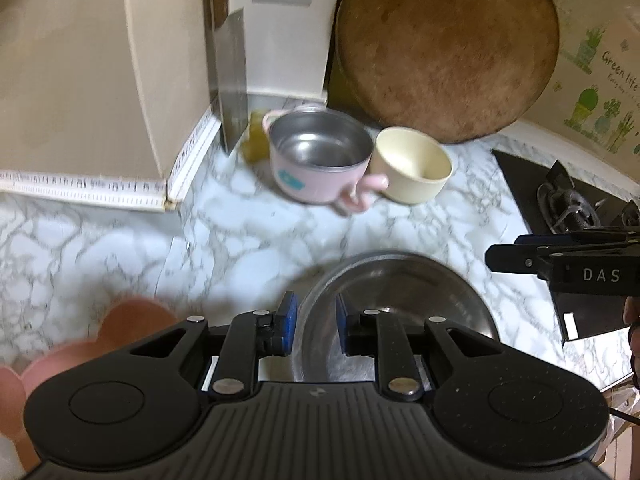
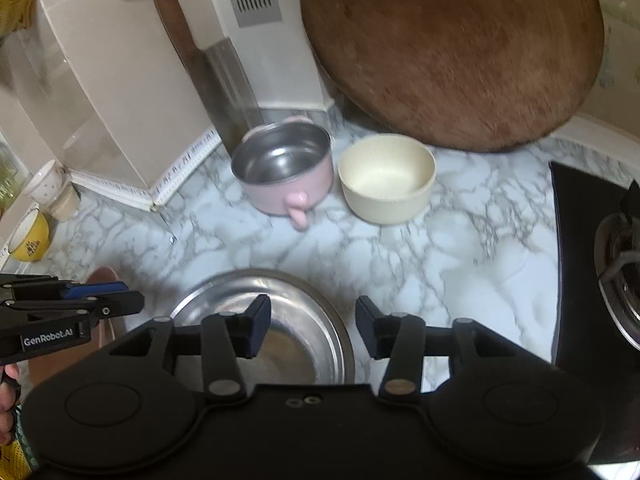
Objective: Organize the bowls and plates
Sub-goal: 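Open both grippers and lift them off the steel bowl, then move both grippers to the pink steel pot rim and close them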
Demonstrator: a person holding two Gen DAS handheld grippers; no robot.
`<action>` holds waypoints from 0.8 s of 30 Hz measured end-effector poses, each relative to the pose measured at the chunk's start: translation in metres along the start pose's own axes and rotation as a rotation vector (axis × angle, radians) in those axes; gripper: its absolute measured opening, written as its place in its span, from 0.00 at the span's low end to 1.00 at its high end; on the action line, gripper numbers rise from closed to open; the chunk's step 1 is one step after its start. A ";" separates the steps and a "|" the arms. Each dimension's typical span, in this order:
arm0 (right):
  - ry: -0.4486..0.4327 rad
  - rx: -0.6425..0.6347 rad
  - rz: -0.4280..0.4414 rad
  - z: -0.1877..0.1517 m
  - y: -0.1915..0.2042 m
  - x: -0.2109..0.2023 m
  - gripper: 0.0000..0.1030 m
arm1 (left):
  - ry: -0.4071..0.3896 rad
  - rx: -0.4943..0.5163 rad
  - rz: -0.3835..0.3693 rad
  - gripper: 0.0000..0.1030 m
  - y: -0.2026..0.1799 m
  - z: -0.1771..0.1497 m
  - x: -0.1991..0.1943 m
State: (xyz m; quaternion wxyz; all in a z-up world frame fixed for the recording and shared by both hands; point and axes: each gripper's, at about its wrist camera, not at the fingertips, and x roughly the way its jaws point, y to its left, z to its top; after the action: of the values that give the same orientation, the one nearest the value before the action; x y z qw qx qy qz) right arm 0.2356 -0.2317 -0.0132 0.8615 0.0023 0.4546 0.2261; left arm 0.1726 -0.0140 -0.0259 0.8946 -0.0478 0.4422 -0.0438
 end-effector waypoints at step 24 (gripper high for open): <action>-0.176 -0.103 0.027 0.061 0.003 -0.003 1.00 | -0.141 -0.004 0.073 0.75 -0.010 0.066 0.023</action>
State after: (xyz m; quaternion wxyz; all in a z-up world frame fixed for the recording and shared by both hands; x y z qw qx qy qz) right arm 0.2810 -0.2173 0.0257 0.8940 -0.0159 0.3649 0.2596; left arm 0.2387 -0.0233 -0.0026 0.9243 -0.0362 0.3799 -0.0067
